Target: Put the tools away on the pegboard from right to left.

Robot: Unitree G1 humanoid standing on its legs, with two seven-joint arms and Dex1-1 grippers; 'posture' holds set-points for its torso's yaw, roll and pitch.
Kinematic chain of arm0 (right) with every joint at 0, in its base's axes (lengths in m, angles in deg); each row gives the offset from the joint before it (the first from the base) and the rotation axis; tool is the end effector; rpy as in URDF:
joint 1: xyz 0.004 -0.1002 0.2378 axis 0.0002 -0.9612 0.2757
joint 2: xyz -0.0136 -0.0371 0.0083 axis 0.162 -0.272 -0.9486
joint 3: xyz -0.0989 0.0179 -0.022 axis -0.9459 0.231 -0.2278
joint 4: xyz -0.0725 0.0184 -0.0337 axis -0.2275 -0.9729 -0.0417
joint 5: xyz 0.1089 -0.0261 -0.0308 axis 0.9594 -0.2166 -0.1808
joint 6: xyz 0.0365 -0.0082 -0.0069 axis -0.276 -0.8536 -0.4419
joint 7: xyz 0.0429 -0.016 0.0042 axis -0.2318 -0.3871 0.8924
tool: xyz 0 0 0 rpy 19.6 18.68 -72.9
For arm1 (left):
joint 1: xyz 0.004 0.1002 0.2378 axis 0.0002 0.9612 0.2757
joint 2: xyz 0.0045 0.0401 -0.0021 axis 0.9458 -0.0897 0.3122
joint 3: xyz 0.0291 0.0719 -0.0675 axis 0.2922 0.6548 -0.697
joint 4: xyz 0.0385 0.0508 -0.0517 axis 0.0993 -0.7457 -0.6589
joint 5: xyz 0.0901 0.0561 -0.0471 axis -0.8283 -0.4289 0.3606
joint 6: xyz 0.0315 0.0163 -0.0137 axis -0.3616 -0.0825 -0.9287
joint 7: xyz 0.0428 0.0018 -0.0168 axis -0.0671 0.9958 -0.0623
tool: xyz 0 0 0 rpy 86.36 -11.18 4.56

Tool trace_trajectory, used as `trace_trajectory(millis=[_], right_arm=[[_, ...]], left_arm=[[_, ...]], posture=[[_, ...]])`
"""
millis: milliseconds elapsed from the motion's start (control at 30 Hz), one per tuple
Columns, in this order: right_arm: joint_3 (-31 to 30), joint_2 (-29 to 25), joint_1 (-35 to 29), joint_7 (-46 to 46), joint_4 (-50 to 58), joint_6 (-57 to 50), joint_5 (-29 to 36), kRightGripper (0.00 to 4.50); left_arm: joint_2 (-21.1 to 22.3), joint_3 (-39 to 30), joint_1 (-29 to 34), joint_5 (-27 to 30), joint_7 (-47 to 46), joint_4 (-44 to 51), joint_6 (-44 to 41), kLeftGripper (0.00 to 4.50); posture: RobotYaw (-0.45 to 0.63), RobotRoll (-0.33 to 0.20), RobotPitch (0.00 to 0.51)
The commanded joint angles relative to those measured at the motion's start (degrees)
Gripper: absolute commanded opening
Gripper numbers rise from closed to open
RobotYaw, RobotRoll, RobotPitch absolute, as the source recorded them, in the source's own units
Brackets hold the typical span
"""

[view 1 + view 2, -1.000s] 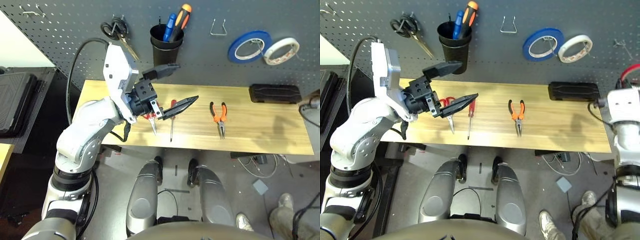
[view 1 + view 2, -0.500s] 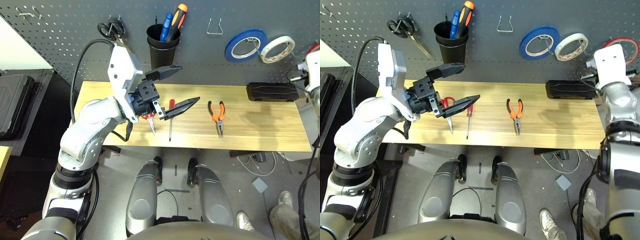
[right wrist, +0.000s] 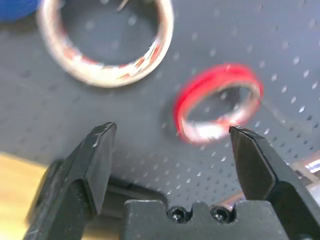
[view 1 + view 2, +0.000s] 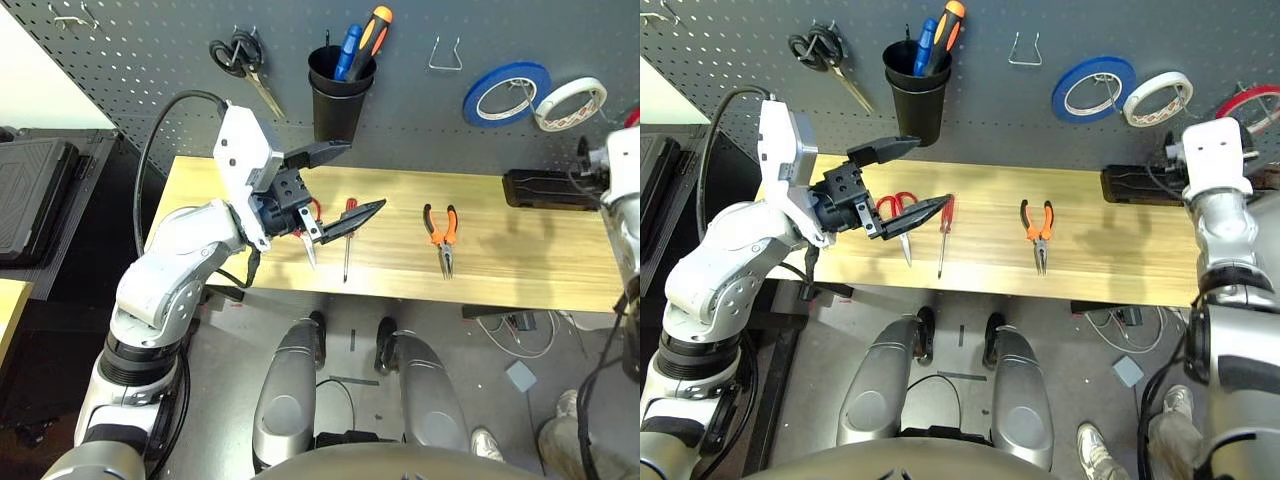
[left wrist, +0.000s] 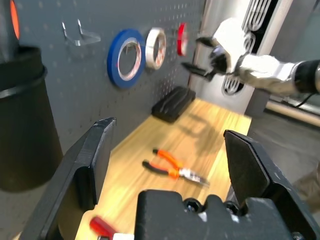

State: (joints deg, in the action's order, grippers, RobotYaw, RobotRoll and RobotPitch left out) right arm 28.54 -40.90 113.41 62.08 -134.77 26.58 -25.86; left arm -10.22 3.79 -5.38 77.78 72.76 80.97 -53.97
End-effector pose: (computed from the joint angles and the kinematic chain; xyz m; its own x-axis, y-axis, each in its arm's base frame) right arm 0.2623 -0.3605 0.0909 0.9435 -0.1903 0.2714 0.3074 0.8087 -0.5015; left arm 0.2357 0.1533 0.2149 0.4389 -0.8985 0.0126 0.8417 0.4159 0.3443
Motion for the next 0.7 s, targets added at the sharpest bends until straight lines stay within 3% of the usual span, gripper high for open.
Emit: trace_trajectory(millis=[33, 200, 367, 700], right_arm=[[0.9, 1.9, -4.8, 3.1, 2.8, 1.9, 2.5, 4.46], [0.4, 6.4, -10.5, 7.2, 8.6, -8.0, 5.3, 4.46], [-1.9, 11.3, -12.9, 12.3, 19.5, -29.5, 7.5, 4.46], [-3.9, 20.0, -12.9, 11.8, 42.5, -67.7, 13.0, 4.46]], left_arm=[[1.9, 2.8, 1.1, -2.3, 2.0, -1.4, -0.4, 4.5], [6.2, 6.6, 1.3, -7.2, 3.5, -4.0, -1.6, 4.5], [10.8, 11.1, 0.4, -14.0, 4.2, -7.0, -4.9, 4.5], [11.5, 13.0, -0.1, -18.1, 5.4, -7.8, -7.7, 4.5]], posture=[[0.18, 0.0, 0.276], [0.17, 0.0, 0.28], [0.17, 0.0, 0.285], [0.18, 0.0, 0.293]])
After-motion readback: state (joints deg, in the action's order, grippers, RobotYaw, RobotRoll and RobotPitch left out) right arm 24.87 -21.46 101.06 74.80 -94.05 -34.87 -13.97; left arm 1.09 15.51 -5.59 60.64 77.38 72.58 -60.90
